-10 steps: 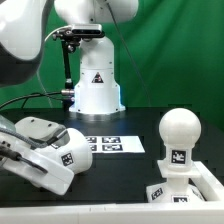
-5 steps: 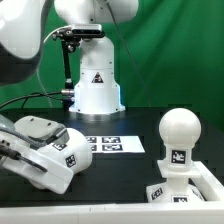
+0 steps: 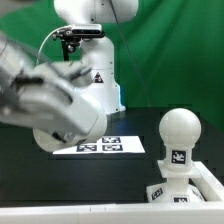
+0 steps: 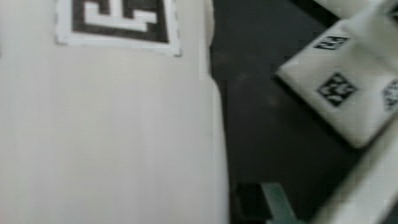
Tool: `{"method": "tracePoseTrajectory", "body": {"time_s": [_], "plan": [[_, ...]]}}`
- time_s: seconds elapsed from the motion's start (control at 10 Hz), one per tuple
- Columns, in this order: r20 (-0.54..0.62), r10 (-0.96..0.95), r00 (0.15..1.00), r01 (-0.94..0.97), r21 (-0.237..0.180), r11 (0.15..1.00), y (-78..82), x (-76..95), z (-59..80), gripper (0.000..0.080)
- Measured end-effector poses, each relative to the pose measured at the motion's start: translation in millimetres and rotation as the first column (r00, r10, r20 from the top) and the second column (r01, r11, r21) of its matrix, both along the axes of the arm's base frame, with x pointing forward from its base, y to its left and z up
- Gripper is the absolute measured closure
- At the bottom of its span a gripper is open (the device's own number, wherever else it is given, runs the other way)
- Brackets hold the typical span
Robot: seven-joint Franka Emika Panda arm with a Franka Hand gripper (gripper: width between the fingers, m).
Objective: Assemble lamp
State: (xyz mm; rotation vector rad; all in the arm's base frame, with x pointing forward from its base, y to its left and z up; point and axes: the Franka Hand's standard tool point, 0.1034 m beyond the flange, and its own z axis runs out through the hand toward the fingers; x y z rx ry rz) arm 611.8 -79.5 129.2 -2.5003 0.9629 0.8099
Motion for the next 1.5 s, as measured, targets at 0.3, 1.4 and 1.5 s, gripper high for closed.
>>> {"method": "tracePoseTrajectory", "body": {"time_s": [0.3,1.4,1.5], "plan": [[0.184,-0.021,0.983,0.043,-0.116,0.992,2.9,19.2,0.3,0.0751],[0.734,-0.001,0.679,0.353,-0.325,0.877,110.5,101.2,98.8,0.0751],[0.770,-0.016,0.637,0.386,-0.301,0.872,123.6,106.6,103.9,0.0751]]}}
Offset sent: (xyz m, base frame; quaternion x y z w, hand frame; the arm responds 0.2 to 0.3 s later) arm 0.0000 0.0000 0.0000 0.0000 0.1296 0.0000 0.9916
